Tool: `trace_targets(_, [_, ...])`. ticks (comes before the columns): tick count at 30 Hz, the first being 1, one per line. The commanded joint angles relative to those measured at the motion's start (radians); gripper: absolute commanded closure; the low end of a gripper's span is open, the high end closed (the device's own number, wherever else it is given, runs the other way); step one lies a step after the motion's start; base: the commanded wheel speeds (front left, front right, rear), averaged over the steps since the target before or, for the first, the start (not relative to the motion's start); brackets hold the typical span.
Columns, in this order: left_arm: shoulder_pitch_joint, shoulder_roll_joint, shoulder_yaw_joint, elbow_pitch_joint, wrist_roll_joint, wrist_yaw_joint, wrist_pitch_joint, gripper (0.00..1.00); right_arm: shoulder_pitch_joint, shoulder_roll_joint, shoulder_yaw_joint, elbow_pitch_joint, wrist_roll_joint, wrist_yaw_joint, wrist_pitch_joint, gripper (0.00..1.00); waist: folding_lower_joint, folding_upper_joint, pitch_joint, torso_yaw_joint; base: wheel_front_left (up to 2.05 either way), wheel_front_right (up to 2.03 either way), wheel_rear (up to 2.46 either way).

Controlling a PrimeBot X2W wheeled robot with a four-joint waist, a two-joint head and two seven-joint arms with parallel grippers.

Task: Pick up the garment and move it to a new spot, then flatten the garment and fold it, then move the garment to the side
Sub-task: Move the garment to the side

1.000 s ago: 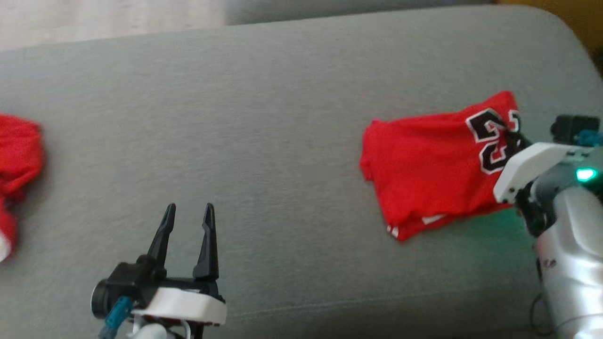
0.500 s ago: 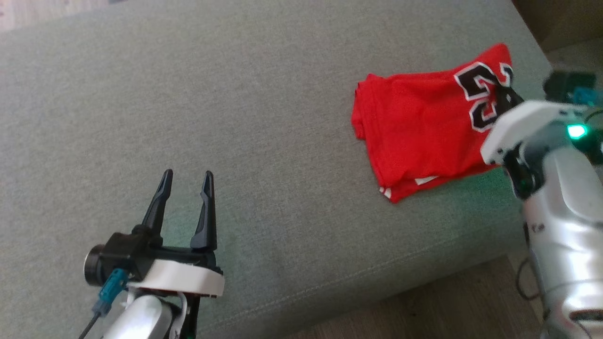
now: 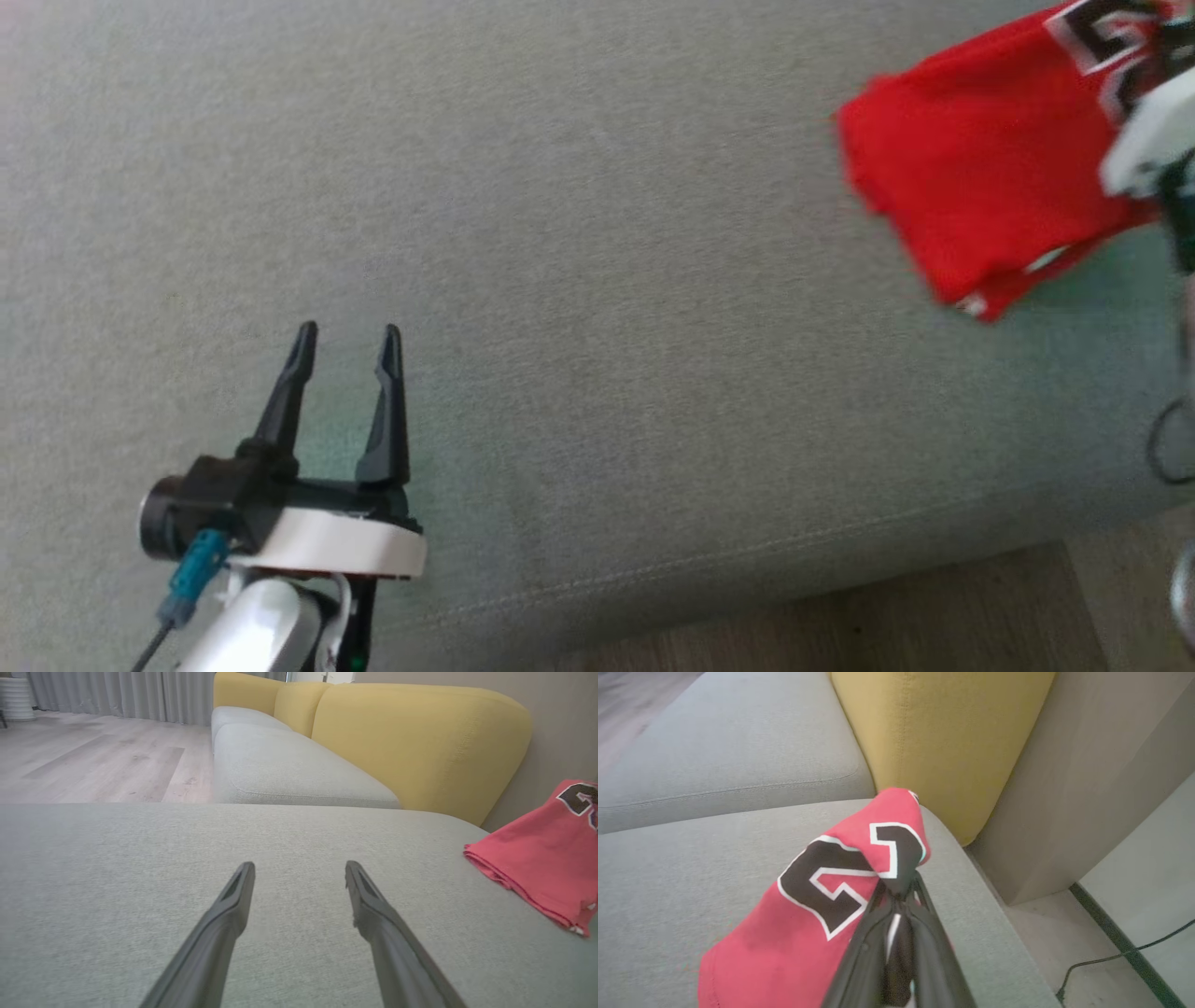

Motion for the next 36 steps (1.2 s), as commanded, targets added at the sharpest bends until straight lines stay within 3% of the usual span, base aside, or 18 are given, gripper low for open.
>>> trace_targets(1, [-0.045,0.027,0.048,-0.037,0.009,0.005,-0.002,0.0,-0.04,-0.018,-0.004,-0.027,-0.016,0.007,-0.001,1.0,0.0,0.0,0.02,0.019,0.0,0.0,0.0])
trace_targets(9, [-0.05,0.043,0.053,-0.06,0.014,0.014,0.003,0.0,-0.044,-0.075,-0.164,0.004,-0.128,0.007,0.001,1.0,0.0,0.0,0.061,0.037,0.0,0.0,0.0])
trace_targets(10, [-0.051,0.043,0.053,-0.061,0.014,0.015,0.003,0.0,-0.042,-0.075,-0.186,0.006,-0.149,0.007,-0.001,0.83,0.0,0.0,0.065,0.038,0.0,0.0,0.0])
trace_targets(11, [-0.052,0.043,0.052,-0.062,0.015,0.015,0.003,0.0,-0.04,-0.071,-0.208,0.007,-0.168,0.007,-0.002,0.51,0.0,0.0,0.067,0.038,0.0,0.0,0.0])
trace_targets(12, [-0.053,0.042,0.05,-0.062,0.015,0.015,0.004,0.0,-0.039,-0.064,-0.231,0.006,-0.186,0.007,-0.002,0.09,0.0,0.0,0.069,0.038,0.0,0.0,0.0])
trace_targets(13, [-0.054,0.042,0.049,-0.062,0.016,0.016,0.005,0.0,-0.039,-0.057,-0.258,0.001,-0.202,0.007,-0.007,0.0,0.0,0.0,0.07,0.038,0.0,0.0,0.0])
trace_targets(17, [-0.058,0.04,0.044,-0.059,0.017,0.017,0.007,0.0,-0.039,-0.016,-0.323,-0.014,-0.271,0.007,-0.022,0.0,0.0,0.0,0.069,0.037,0.0,0.0,0.0])
trace_targets(22, [-0.058,0.037,0.041,-0.053,0.013,0.016,0.004,0.0,-0.048,0.035,-0.328,-0.025,-0.322,0.007,-0.058,0.0,0.0,0.0,0.046,0.037,0.0,0.0,0.0])
trace_targets(36, [-0.034,-0.007,0.083,0.065,-0.054,0.004,-0.04,0.0,0.04,0.137,-0.092,-0.016,-0.165,0.007,-0.22,0.0,0.0,0.0,-0.151,0.077,0.0,0.0,0.0])
